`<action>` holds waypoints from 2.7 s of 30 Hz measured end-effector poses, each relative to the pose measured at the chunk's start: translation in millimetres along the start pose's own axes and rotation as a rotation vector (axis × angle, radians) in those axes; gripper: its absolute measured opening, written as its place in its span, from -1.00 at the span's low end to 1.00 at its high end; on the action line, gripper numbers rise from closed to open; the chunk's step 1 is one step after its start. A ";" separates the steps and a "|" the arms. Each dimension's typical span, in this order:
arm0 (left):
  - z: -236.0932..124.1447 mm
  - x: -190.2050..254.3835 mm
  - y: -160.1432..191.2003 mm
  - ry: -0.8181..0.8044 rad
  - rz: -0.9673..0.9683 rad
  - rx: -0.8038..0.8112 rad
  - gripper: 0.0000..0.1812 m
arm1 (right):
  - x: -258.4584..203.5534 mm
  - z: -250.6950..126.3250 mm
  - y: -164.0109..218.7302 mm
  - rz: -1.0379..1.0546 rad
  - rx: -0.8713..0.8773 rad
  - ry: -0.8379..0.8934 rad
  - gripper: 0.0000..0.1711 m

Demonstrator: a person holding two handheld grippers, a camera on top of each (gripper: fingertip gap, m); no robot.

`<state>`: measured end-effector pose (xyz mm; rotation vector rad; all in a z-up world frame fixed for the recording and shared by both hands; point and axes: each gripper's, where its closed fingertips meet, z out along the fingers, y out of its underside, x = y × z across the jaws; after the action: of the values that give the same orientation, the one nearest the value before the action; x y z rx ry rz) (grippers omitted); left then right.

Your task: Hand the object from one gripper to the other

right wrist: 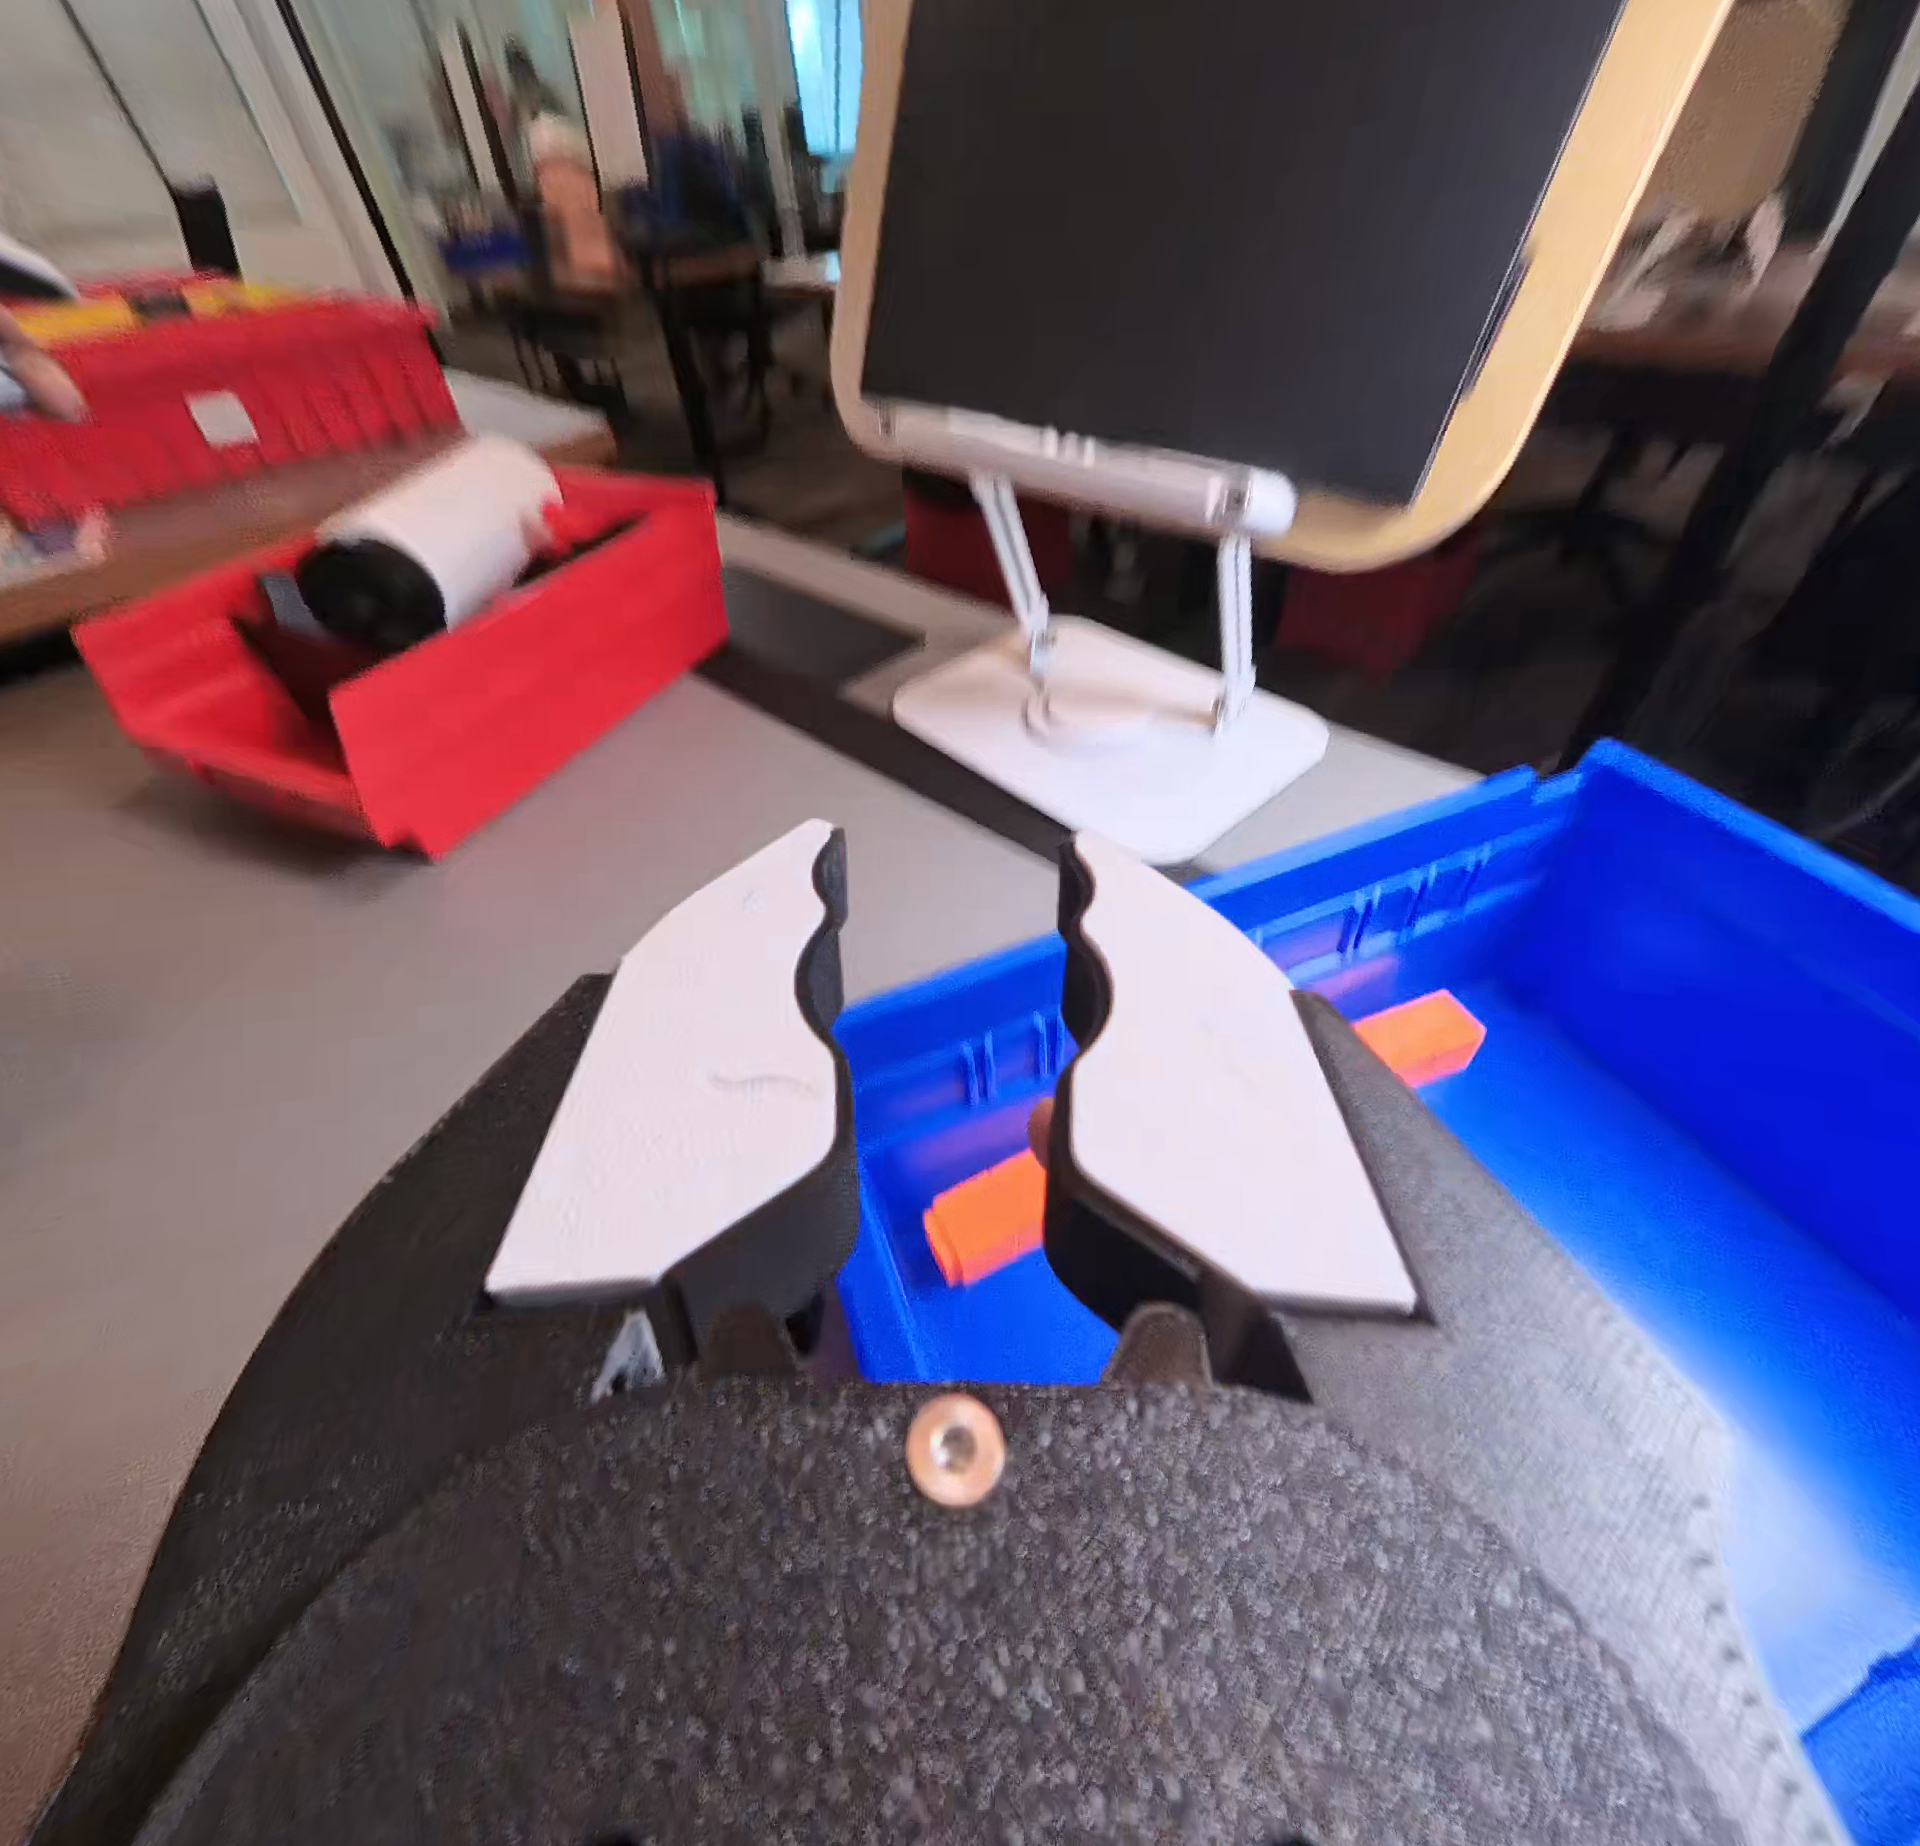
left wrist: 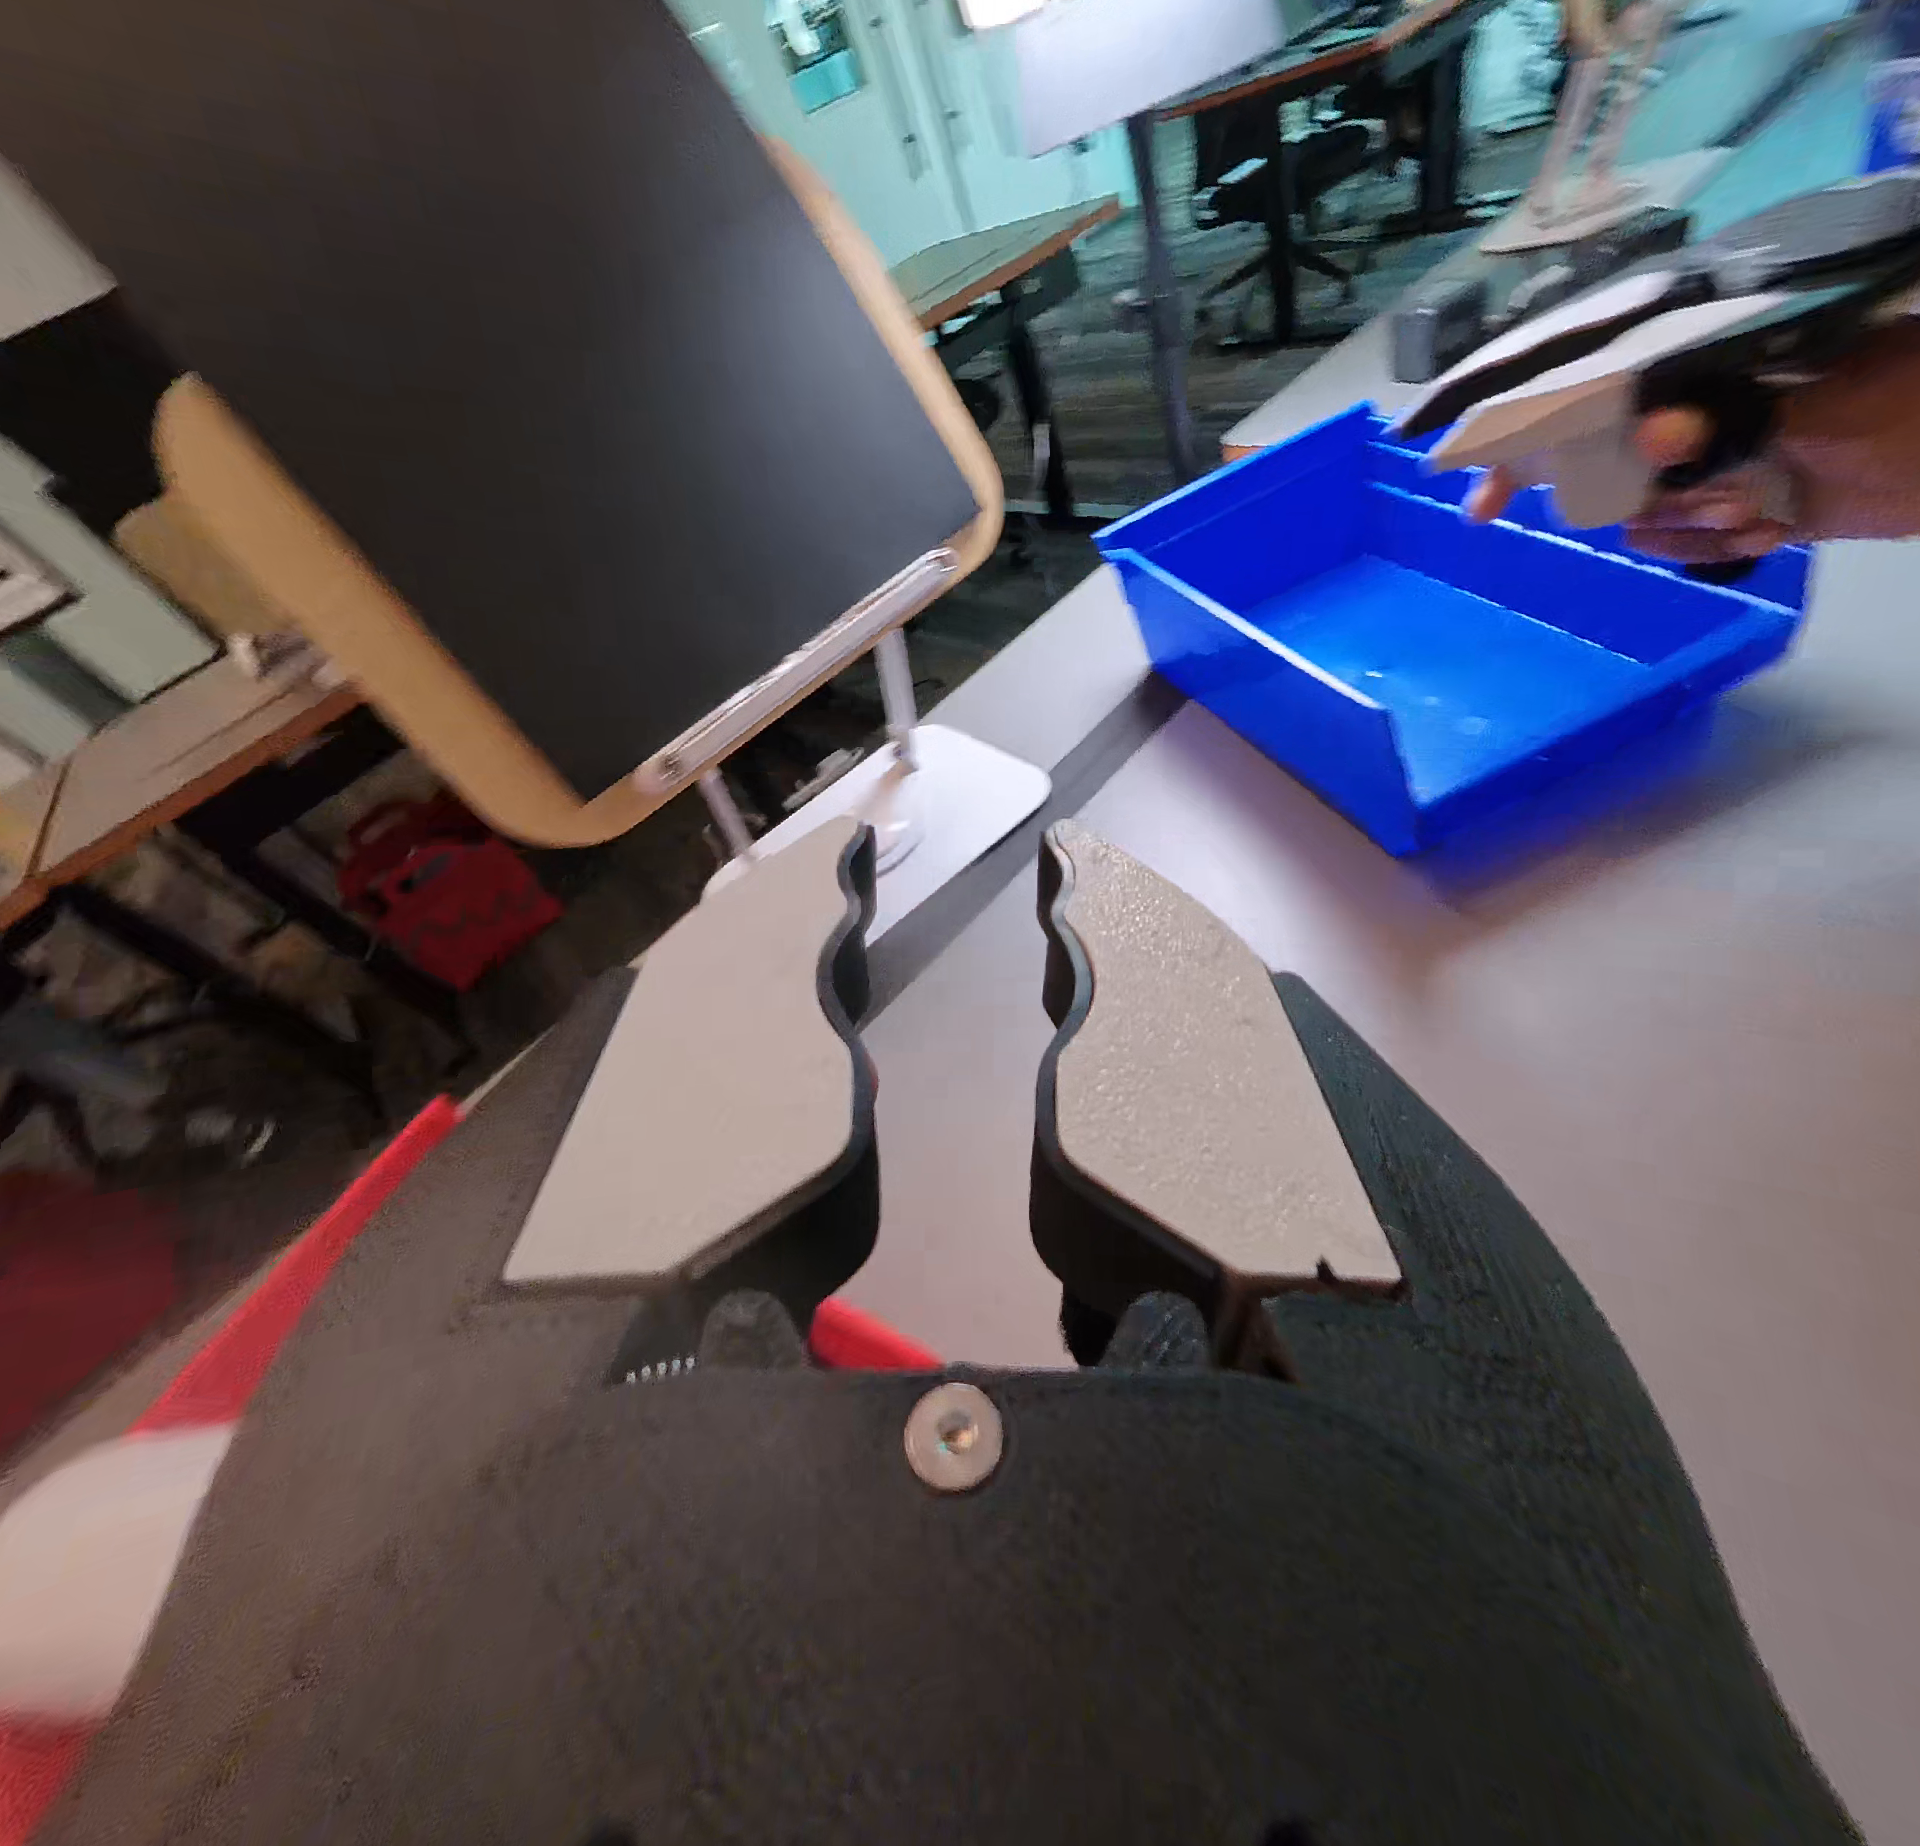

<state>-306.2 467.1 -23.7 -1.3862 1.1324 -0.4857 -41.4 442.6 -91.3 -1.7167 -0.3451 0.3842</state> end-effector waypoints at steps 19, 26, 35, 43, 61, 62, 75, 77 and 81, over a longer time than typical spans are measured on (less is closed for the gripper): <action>-59.3 -122.4 171.0 -0.313 -0.143 -0.642 -0.41 | -68.2 33.9 -9.3 -0.406 -0.043 0.143 -0.74; -55.8 -117.9 191.2 -0.330 0.291 -0.836 -0.46 | -58.7 31.8 -5.8 -0.366 -0.056 0.138 -0.76; -40.4 -100.6 192.8 0.020 1.160 -0.892 -0.51 | -52.6 28.9 -5.6 -0.328 -0.042 0.132 -0.79; -46.1 -104.4 210.4 0.314 1.382 -1.014 -0.57 | -50.6 26.5 -4.3 -0.364 -0.047 0.132 -0.81; -43.2 -139.3 54.5 0.009 0.551 -0.531 -0.76 | -59.6 9.4 -28.7 -0.402 0.023 0.109 -0.86; -47.4 -140.1 38.6 -0.007 0.486 -0.474 -0.76 | -62.4 8.3 -31.5 -0.402 0.033 0.103 -0.86; -43.5 36.2 -74.3 0.414 -0.050 0.140 -0.76 | -184.1 6.5 -55.3 -0.324 0.217 -0.366 -0.28; -30.8 76.5 -72.1 0.514 -0.072 0.166 -0.76 | -209.6 3.2 -55.8 -0.283 0.218 -0.479 -0.09; -9.9 135.2 -67.5 0.671 -0.085 0.168 -0.76 | -235.8 1.5 -47.7 -0.310 0.176 -0.557 -0.04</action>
<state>-233.3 335.7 -5.0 -1.1515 1.5225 -1.1370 -254.8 349.9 -29.8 -1.3345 -0.9407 0.6412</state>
